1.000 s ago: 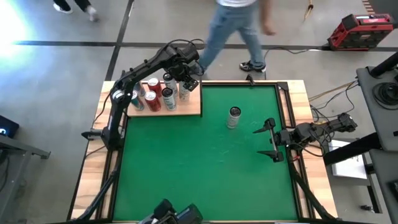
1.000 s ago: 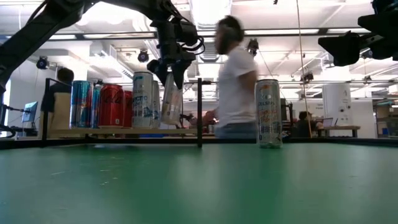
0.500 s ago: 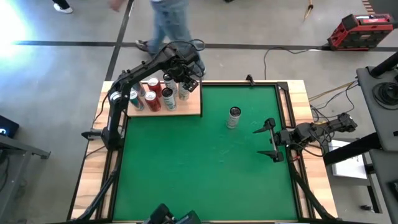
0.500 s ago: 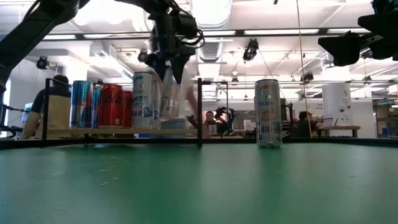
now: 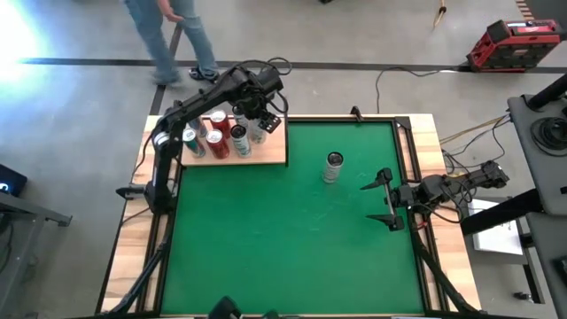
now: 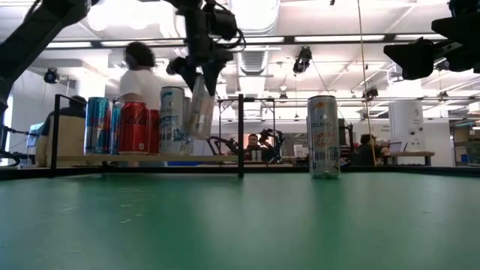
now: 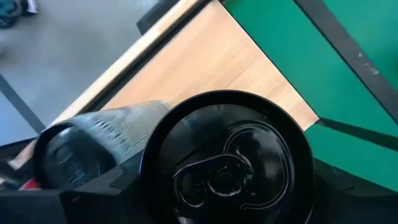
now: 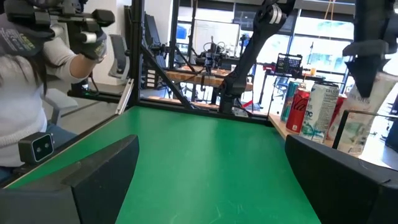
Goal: Place canned beverage on shelf
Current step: Put the bottom white yellow soda can on the shelf
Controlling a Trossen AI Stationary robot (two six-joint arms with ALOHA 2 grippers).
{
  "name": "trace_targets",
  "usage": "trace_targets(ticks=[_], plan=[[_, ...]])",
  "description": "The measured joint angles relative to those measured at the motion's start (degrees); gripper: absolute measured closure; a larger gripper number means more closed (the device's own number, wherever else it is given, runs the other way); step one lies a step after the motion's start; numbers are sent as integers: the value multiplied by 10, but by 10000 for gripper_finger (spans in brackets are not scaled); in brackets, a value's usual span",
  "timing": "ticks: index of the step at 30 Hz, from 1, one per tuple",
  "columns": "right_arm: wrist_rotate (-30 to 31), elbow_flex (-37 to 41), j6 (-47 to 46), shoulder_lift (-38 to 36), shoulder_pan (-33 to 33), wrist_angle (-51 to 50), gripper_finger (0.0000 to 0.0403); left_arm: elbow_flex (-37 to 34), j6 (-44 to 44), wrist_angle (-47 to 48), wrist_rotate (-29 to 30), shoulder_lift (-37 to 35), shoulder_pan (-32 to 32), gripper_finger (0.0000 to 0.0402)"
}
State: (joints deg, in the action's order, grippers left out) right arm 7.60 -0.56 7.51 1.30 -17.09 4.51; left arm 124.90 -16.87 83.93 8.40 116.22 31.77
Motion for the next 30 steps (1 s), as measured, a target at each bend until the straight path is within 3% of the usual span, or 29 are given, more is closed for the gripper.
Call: trace_targets(ticks=[8,19,30], plan=[[0,0,0,0,0,0,7,0,-2,9,42,-52,-16,146],[0,0,0,0,0,0,7,-11,-2,-2,44,-80,-31,145],[0,0,0,0,0,0,7,-96,27,-130,41,-86,-22,145]])
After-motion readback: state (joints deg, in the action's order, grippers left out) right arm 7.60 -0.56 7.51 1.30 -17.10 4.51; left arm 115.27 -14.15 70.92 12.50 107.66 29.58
